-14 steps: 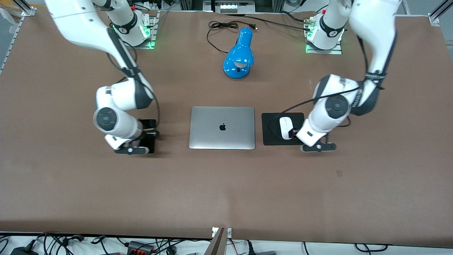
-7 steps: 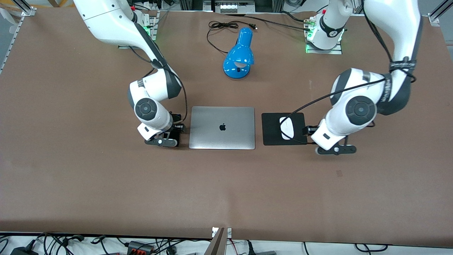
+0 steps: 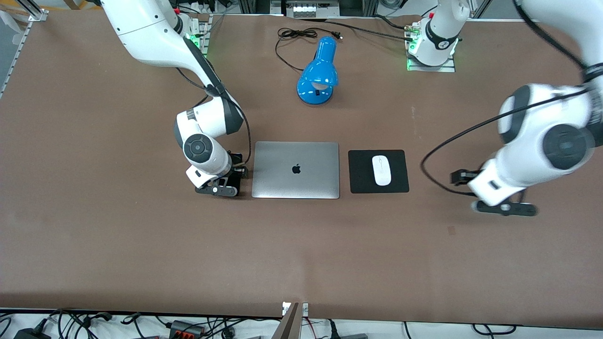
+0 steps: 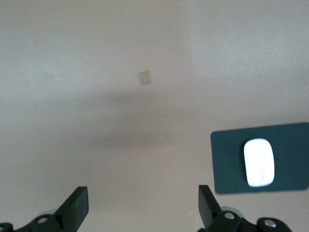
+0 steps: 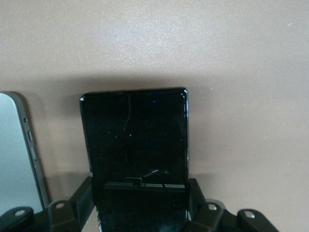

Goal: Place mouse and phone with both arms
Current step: 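Release the mouse and raise the left gripper while the right gripper carries the phone, then lower the phone beside the laptop and open the right gripper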

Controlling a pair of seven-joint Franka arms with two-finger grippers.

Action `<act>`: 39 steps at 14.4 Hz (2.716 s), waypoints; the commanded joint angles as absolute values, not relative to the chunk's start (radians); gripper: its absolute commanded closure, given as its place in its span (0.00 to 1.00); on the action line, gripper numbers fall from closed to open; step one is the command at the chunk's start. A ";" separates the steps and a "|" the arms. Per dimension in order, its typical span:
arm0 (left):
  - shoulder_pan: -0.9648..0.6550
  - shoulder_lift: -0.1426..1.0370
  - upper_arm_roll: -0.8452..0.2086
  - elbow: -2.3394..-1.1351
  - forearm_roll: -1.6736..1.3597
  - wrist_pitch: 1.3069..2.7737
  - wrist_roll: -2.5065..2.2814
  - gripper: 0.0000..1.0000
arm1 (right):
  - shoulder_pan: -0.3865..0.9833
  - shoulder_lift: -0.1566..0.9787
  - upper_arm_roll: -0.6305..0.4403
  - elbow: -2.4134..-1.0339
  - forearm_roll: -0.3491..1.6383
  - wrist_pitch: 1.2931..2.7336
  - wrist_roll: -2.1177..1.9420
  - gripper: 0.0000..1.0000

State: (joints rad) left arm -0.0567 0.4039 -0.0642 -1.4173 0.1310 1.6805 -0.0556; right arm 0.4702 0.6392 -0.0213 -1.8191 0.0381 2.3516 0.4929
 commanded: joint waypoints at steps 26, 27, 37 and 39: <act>-0.086 -0.112 0.052 -1.710 -0.038 1.578 -0.048 0.00 | 0.500 0.608 -0.035 -1.789 0.054 2.372 0.491 0.00; -0.092 -0.112 0.052 -1.710 -0.037 1.582 -0.058 0.00 | 0.499 0.583 -0.037 -1.786 0.051 2.368 0.486 0.00; -0.104 -0.058 0.028 -1.677 -0.028 1.578 -0.060 0.00 | 0.499 0.500 -0.202 -1.447 0.037 1.938 0.329 0.00; -0.103 -0.034 0.026 -1.643 -0.028 1.572 -0.055 0.00 | 0.500 0.468 -0.267 -1.422 0.038 1.879 0.255 0.00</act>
